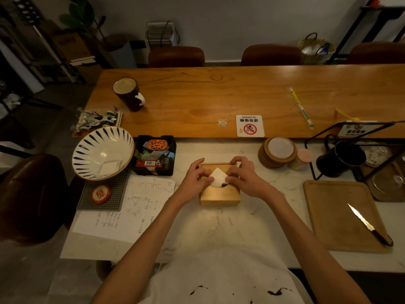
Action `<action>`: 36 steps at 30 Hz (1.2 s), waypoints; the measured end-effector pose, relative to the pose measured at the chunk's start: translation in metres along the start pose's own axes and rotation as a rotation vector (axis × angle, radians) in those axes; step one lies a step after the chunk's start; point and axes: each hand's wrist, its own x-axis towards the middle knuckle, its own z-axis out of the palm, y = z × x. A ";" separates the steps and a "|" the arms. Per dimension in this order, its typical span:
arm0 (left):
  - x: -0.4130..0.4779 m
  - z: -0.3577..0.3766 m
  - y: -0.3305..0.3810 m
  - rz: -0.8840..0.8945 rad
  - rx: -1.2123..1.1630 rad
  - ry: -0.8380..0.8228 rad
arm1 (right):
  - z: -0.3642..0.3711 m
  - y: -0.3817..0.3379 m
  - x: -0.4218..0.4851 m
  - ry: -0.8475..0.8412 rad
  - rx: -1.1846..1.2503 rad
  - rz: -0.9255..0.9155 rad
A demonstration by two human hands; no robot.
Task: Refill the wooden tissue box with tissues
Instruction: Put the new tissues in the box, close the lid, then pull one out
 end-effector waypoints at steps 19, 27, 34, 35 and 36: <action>-0.005 -0.001 0.006 -0.051 -0.098 0.028 | 0.014 0.007 -0.011 0.163 0.214 0.008; -0.006 -0.008 0.008 -0.080 -0.105 -0.007 | 0.018 0.009 -0.009 0.189 0.211 0.011; -0.006 -0.007 0.008 -0.079 -0.102 0.001 | 0.014 0.007 -0.010 0.156 0.236 0.021; -0.006 -0.008 0.008 -0.079 -0.102 0.000 | 0.014 0.007 -0.010 0.159 0.233 0.024; -0.007 -0.008 0.009 -0.080 -0.102 -0.002 | 0.014 0.006 -0.010 0.162 0.230 0.025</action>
